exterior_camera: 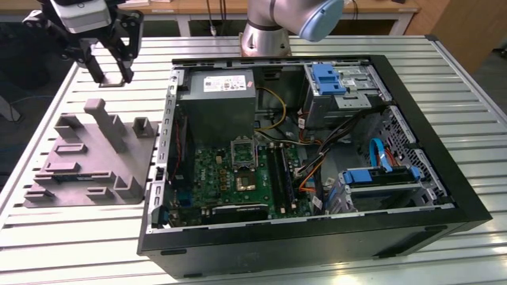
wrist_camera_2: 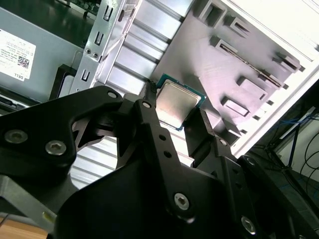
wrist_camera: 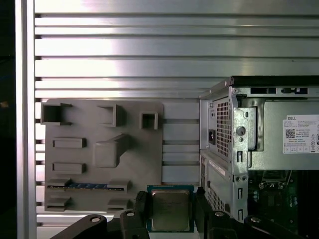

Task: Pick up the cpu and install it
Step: 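Pick up the cpu and move it towards the insertion slot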

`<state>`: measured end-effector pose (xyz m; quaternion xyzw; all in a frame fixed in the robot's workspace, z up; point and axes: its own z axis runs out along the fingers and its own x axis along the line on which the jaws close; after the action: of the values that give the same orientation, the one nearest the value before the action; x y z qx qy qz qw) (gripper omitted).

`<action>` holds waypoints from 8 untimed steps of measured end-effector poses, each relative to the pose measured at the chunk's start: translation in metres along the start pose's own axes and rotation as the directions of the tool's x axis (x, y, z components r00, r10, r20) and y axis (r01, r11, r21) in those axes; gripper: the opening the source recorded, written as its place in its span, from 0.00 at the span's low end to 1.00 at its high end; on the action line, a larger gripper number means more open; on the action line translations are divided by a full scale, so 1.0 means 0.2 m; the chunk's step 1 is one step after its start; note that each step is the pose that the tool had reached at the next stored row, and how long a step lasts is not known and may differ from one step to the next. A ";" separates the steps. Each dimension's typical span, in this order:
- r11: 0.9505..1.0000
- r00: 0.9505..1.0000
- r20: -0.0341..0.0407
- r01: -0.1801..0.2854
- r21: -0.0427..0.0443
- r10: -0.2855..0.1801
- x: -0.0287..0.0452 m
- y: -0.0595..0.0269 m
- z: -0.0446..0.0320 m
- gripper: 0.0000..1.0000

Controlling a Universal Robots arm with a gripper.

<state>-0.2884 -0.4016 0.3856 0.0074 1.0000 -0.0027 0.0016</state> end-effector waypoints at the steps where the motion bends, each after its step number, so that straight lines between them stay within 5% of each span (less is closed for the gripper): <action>1: 1.000 1.000 0.000 0.000 0.000 0.000 -0.003 0.000 0.000 0.47; 8: 1.000 1.000 0.000 0.000 0.000 0.000 -0.023 0.000 0.000 0.47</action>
<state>-0.2837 -0.4016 0.3856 0.0074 1.0000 -0.0027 0.0016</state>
